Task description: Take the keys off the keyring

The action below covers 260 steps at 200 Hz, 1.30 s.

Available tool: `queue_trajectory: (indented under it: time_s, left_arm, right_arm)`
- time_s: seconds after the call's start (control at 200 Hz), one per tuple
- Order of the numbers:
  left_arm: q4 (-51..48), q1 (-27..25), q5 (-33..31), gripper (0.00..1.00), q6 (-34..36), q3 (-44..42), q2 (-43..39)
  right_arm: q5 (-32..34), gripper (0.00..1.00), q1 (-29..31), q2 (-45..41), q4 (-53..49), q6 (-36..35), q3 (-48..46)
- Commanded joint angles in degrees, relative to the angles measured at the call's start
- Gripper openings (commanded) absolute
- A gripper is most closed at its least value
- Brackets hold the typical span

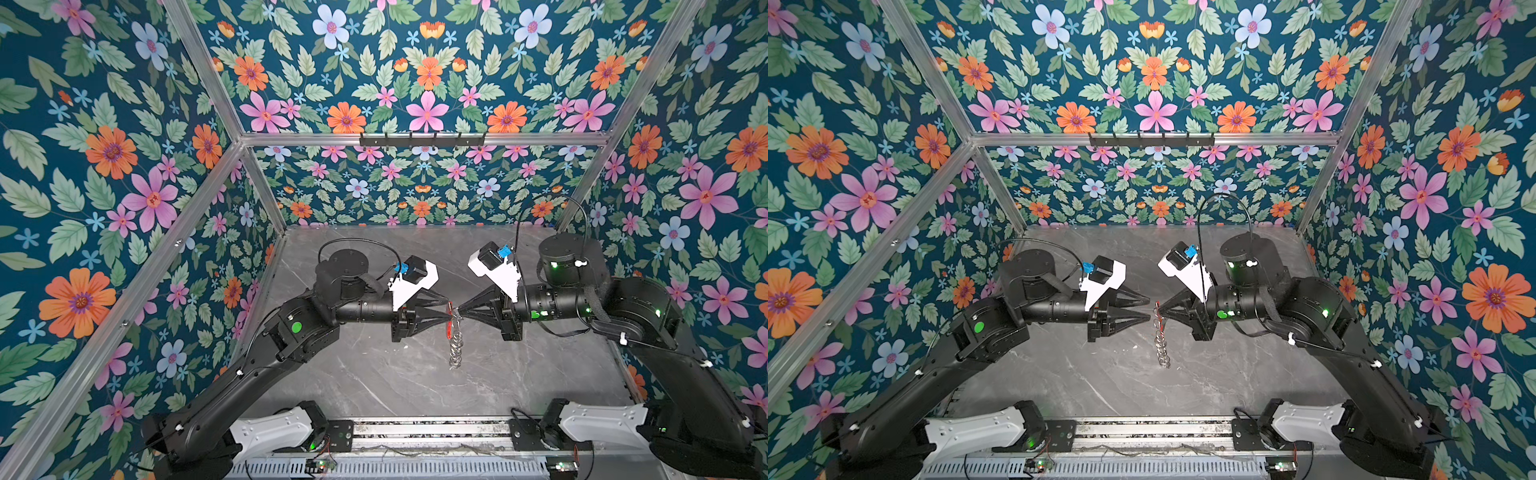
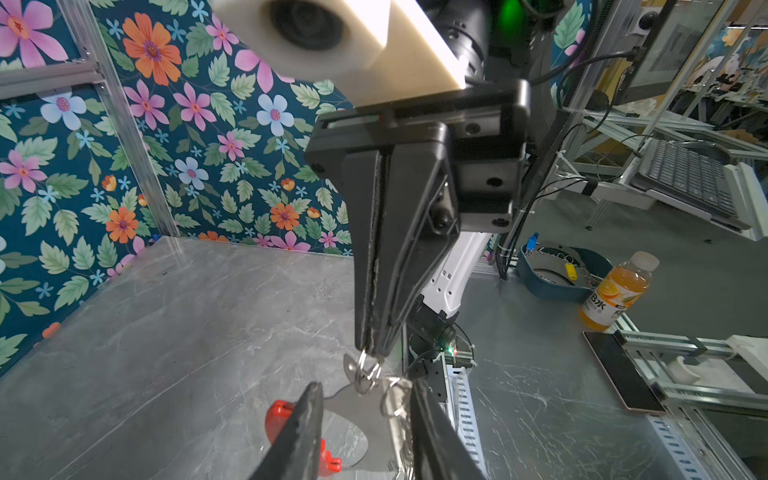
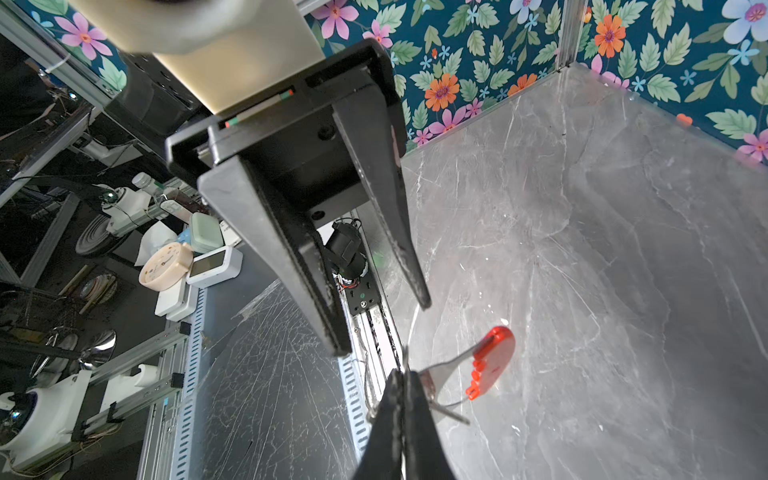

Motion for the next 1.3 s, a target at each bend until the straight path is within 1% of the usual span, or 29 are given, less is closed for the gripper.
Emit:
queue_trajectory:
  time_s: [0.0, 0.125, 0.245, 0.425, 0.49, 0.61, 0.73, 0.825, 1.02, 1.1, 1.295]
  left_arm:
    - [-1.3, 1.04, 4.38, 0.38, 0.51, 0.97, 1.44]
    - [-1.47, 2.99, 8.15, 0.35, -0.07, 1.53, 2.82]
    - [-1.79, 3.93, 11.84, 0.28, -0.54, 2.59, 4.3]
    - [-2.54, 4.23, 16.43, 0.29, -1.37, 3.79, 6.33]
    - [-3.58, 4.16, 16.99, 0.3, -1.22, 4.19, 7.0]
    - [-5.29, 4.19, 18.38, 0.26, -0.9, 5.03, 7.68]
    - [-5.45, 4.2, 18.44, 0.21, -0.9, 5.2, 7.98]
    - [-6.07, 4.19, 18.1, 0.12, -0.57, 5.58, 8.46]
    - [-6.07, 4.18, 17.63, 0.05, -0.46, 5.84, 8.56]
    - [-5.91, 4.19, 17.22, 0.0, -0.46, 5.61, 8.48]
    - [-2.9, 4.19, 16.83, 0.0, 0.24, 3.77, 6.55]
  right_arm:
    - [0.31, 0.0, -0.01, 0.42, -1.35, -0.72, 0.86]
    - [0.4, 0.0, 0.02, 0.69, -1.49, -0.79, 0.97]
    - [0.59, 0.0, 0.01, 0.64, -1.32, -0.76, 0.71]
    - [1.52, 0.0, 0.06, 0.46, -0.4, -0.68, 0.52]
    - [1.99, 0.0, 0.04, 0.38, -0.1, -0.64, 0.42]
    - [2.6, 0.0, 0.06, 0.29, 0.33, -0.64, 0.31]
    - [2.44, 0.0, -0.02, 0.42, 0.84, -0.48, 0.1]
    - [2.31, 0.0, 0.05, 0.46, 1.33, -0.38, 0.07]
    - [2.55, 0.0, 0.06, 0.64, 1.96, -0.11, 0.34]
    - [2.75, 0.0, 0.02, 0.64, 2.32, -0.03, 0.34]
    - [2.29, 0.0, 0.05, 0.18, 4.22, 0.26, -0.77]
